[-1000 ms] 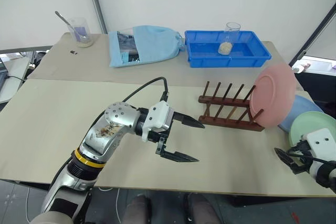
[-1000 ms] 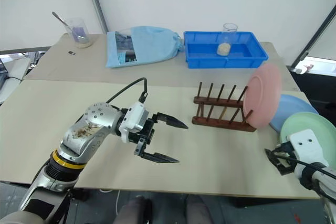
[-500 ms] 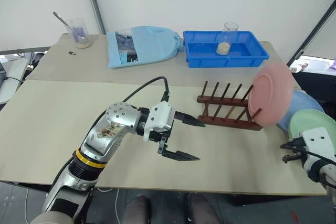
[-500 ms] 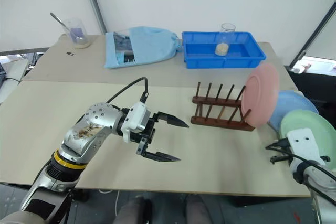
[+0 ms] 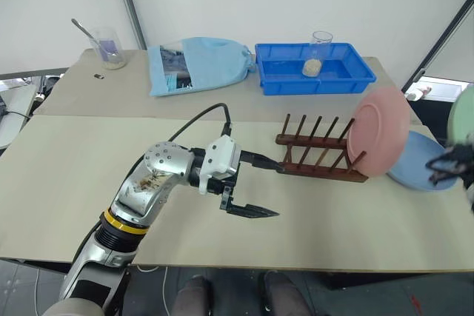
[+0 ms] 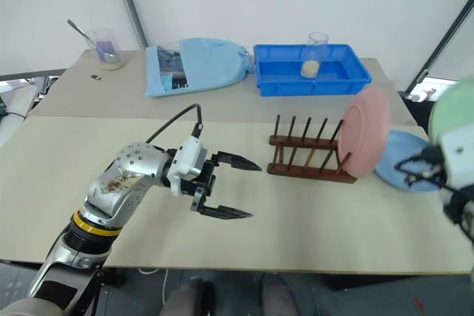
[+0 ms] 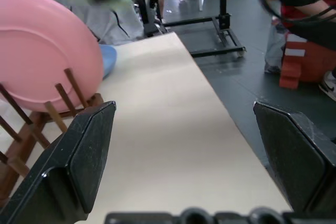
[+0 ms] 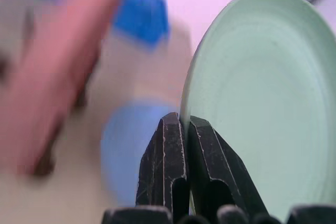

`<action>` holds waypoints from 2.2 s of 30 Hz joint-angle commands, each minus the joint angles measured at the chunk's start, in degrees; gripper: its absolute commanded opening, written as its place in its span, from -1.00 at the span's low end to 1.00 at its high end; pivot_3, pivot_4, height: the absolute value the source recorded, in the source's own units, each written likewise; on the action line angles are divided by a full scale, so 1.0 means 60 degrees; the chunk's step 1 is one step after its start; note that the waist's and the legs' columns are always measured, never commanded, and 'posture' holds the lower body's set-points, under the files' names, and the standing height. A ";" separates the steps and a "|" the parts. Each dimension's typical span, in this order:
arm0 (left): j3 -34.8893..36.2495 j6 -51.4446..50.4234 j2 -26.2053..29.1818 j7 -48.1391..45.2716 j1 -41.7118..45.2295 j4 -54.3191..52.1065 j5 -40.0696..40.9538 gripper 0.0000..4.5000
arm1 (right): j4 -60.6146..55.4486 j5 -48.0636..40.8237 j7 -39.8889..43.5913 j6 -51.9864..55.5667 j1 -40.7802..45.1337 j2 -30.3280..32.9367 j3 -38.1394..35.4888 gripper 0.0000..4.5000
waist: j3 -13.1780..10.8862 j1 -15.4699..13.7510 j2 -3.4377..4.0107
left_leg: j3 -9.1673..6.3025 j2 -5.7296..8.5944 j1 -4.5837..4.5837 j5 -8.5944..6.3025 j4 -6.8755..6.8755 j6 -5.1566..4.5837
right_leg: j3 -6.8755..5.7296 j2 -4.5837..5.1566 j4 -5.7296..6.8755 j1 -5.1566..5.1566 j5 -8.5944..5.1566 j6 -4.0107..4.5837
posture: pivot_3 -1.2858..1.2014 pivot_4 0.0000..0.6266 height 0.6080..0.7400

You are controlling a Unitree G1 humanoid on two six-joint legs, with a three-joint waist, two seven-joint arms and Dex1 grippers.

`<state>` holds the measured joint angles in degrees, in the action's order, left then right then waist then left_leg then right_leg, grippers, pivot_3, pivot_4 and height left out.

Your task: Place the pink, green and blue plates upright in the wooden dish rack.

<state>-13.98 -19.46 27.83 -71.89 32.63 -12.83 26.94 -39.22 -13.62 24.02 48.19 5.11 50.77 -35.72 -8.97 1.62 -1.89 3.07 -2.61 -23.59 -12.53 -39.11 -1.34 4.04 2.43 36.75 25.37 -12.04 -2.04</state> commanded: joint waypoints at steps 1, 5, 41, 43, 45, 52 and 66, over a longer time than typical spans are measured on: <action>0.0557 -0.0299 0.0244 0.0320 0.0061 -0.0232 0.0243 1.00 | 0.0520 -0.1142 0.0797 -0.1016 0.2241 0.0473 0.0566 -0.96 | -0.0010 0.0015 -0.0008 | -0.0005 0.0000 0.0008 0.0000 0.0010 0.0000 | -0.0003 -0.0001 0.0000 -0.0003 -0.0002 0.0003 | 0.03 -0.52 0.34; 0.0856 -0.0486 0.0611 0.0580 -0.0250 -0.0475 0.0215 1.00 | 0.1144 -0.3389 0.1118 -0.0375 0.4625 -0.0394 0.1013 -0.96 | -0.0021 0.0020 -0.0026 | -0.0024 -0.0017 0.0028 -0.0004 0.0040 -0.0007 | -0.0018 -0.0026 -0.0006 -0.0022 -0.0021 0.0032 | 0.03 -0.52 0.34; 0.1479 -0.1096 0.0603 0.1047 -0.0117 -0.0630 0.1413 1.00 | 0.3475 -1.3663 -0.2613 0.1174 0.2087 -0.0520 0.0241 -0.96 | -0.0023 -0.0102 -0.0028 | -0.0048 0.0006 -0.0038 -0.0010 0.0013 -0.0035 | -0.0005 -0.0011 -0.0016 -0.0018 -0.0018 0.0000 | 0.03 -0.52 0.34; 0.1496 -0.1100 0.0603 0.1073 -0.0120 -0.0653 0.1428 1.00 | 0.3711 -1.3486 -0.2579 0.1160 0.2182 -0.0514 0.0403 -0.96 | -0.0023 -0.0102 -0.0028 | -0.0048 0.0006 -0.0038 -0.0010 0.0013 -0.0035 | -0.0005 -0.0011 -0.0016 -0.0017 -0.0020 0.0002 | 0.03 -0.52 0.34; 0.1518 -0.1113 0.0607 0.1104 -0.0135 -0.0688 0.1449 1.00 | 0.3918 -1.3305 -0.2541 0.1155 0.2297 -0.0507 0.0572 -0.96 | -0.0023 -0.0104 -0.0028 | -0.0048 0.0006 -0.0038 -0.0010 0.0013 -0.0035 | -0.0005 -0.0011 -0.0017 -0.0018 -0.0021 0.0004 | 0.03 -0.52 0.34; 0.1577 -0.1120 0.0648 0.1211 -0.0225 -0.0821 0.1471 1.00 | 0.4799 -1.3086 -0.2527 0.1438 0.2765 -0.0294 0.0968 -0.96 | -0.0023 -0.0117 -0.0028 | -0.0047 0.0006 -0.0038 -0.0010 0.0014 -0.0036 | -0.0005 -0.0011 -0.0017 -0.0017 -0.0020 0.0003 | 0.03 -0.52 0.34; 0.1487 -0.1083 0.0560 0.1294 -0.0228 -0.0830 0.1430 1.00 | 0.4897 -1.1164 -0.1929 0.1038 0.3990 0.0170 0.1218 0.99 | -0.0028 -0.0127 -0.0020 | -0.0045 0.0007 -0.0042 -0.0010 0.0014 -0.0035 | -0.0004 -0.0011 -0.0020 -0.0011 -0.0020 0.0002 | 0.03 -0.52 0.34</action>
<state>-5.68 -26.47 31.32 -64.21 30.72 -16.51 34.89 -8.90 -81.54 10.88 56.65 27.13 50.21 -26.06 -9.13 0.85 -2.01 2.80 -2.56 -23.85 -12.59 -39.03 -1.56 4.02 2.37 36.63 25.33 -12.16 -2.02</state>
